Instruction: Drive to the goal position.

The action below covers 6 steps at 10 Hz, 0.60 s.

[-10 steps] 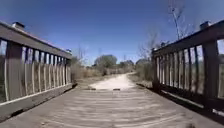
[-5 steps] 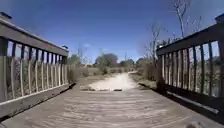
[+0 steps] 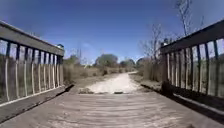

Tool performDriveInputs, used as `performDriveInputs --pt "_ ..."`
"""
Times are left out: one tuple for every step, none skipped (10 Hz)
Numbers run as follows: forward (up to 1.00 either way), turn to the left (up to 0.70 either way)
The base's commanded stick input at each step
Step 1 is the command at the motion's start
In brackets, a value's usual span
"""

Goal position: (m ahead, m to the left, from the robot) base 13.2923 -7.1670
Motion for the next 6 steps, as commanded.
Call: performDriveInputs --pt "0.5 0.0" --pt "0.5 0.0" --pt "0.5 0.0" --pt "0.5 -0.21" --pt "0.5 -0.42" --pt "0.5 -0.5"
